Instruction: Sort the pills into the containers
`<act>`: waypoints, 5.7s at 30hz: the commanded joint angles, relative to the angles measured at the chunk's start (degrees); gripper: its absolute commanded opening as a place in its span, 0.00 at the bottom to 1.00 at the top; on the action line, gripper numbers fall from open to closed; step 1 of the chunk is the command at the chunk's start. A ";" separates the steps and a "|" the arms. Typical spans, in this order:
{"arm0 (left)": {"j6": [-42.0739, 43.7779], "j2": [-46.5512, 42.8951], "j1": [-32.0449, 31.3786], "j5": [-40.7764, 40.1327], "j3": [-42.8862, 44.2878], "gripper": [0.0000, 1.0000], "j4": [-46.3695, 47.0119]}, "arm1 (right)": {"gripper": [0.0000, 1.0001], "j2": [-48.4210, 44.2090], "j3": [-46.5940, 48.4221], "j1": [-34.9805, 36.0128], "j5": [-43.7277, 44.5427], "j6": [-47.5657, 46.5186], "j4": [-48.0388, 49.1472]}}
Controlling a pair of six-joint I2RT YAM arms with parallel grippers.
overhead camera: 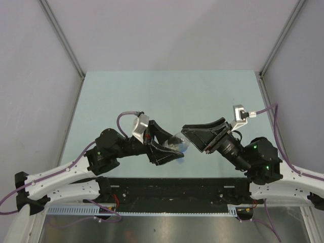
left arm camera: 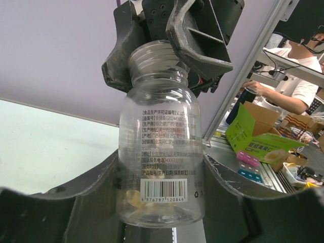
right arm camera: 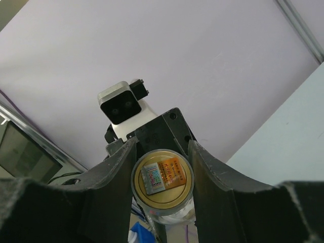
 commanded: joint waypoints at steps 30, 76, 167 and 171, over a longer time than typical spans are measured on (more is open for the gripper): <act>9.46 -2.59 0.48 -13.62 0.42 0.00 1.44 | 0.00 11.60 11.19 16.67 18.40 -25.42 -17.79; 20.71 3.13 -0.57 -38.77 3.84 0.00 1.35 | 0.25 32.69 29.39 15.27 44.44 -25.68 -28.17; 13.42 -6.11 -1.01 20.20 1.47 0.00 -7.00 | 0.69 5.09 22.71 26.60 -3.47 -51.17 -30.20; 13.51 -5.31 -1.71 20.82 2.08 0.01 -6.74 | 0.70 6.59 22.18 25.38 -1.28 -50.04 -27.13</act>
